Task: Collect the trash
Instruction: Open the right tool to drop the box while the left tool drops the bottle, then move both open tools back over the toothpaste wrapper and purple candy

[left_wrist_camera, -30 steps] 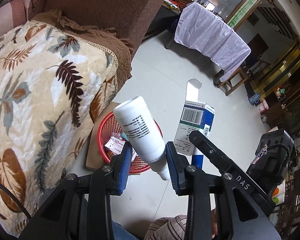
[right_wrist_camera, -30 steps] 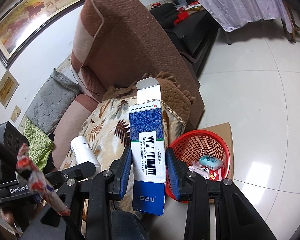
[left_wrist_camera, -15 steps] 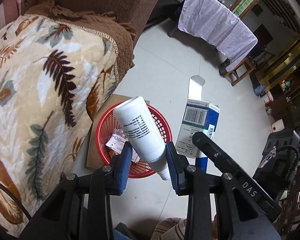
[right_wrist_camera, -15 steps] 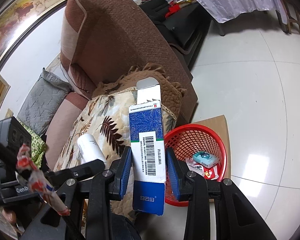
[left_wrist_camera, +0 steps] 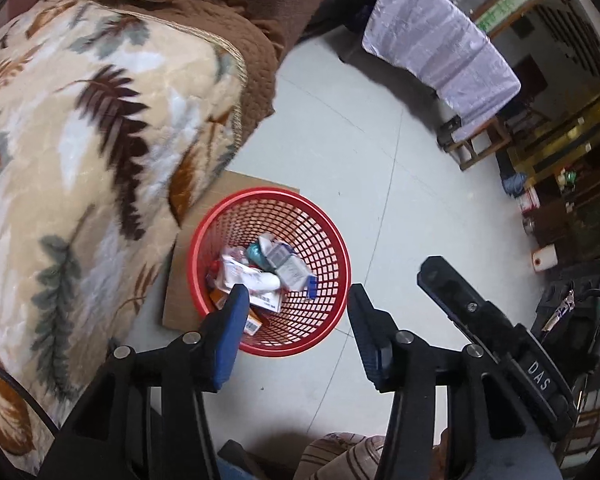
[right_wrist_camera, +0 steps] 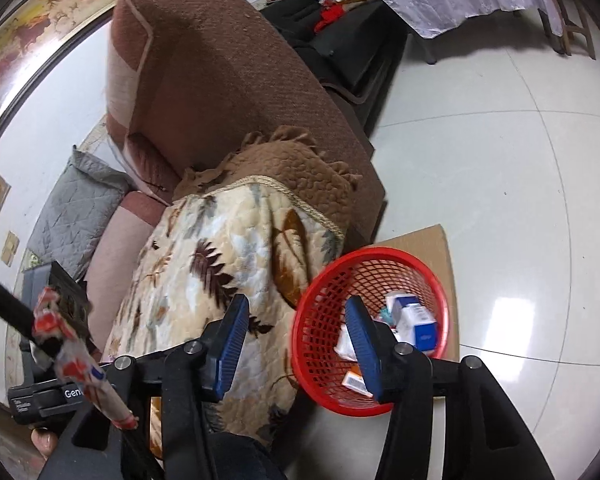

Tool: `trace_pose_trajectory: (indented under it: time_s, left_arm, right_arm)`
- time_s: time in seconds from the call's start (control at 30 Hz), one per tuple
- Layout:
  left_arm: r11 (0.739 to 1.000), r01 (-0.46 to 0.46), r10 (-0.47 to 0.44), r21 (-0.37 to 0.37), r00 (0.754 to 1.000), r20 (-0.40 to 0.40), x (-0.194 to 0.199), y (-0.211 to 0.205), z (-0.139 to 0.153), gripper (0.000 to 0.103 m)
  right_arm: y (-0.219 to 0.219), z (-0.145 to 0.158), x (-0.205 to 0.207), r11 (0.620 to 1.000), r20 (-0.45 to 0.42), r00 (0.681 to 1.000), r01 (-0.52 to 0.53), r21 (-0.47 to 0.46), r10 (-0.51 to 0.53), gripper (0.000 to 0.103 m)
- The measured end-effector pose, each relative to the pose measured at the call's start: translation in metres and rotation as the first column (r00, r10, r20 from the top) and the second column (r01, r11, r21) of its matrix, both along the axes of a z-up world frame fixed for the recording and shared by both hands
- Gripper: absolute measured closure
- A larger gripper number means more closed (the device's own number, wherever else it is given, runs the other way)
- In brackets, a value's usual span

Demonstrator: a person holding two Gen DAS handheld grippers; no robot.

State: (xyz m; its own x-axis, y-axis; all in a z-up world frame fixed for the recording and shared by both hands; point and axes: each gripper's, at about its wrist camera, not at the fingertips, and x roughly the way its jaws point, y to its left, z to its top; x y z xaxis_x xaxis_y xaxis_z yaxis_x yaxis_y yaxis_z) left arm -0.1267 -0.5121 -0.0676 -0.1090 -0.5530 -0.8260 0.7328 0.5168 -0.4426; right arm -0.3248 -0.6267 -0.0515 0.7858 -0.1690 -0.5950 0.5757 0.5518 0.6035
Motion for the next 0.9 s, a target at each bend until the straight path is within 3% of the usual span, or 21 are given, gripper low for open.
trace_pose_trajectory:
  time_s: [0.23,0.53,0.73,0.83,0.9]
  left_arm:
    - [0.992,-0.092,0.099,-0.081,0.992,0.077,0.021,0.065,0.048,0.051]
    - [0.955,-0.241,0.270,-0.176,0.949,0.164,0.056,0.175,0.108,0.047]
    - [0.904,-0.361,0.406,-0.230,0.892,0.196,0.102,0.250,0.147,0.046]
    - [0.850,-0.458,0.505,-0.261,0.850,0.152,0.137,0.295,0.160,0.043]
    - [0.803,-0.536,0.580,-0.261,0.804,0.134,0.162,0.323,0.165,0.042]
  right_arm:
    - [0.035,0.032,0.019,0.991,0.078,0.990,-0.108,-0.074,0.114,0.034]
    - [0.114,0.081,0.074,0.931,0.151,0.928,-0.313,-0.185,0.342,0.031]
    - [0.172,0.098,0.139,0.869,0.142,0.864,-0.452,-0.202,0.483,0.031]
    - [0.197,0.102,0.175,0.835,0.151,0.825,-0.516,-0.193,0.545,0.031]
    - [0.214,0.104,0.204,0.810,0.150,0.799,-0.555,-0.188,0.582,0.031]
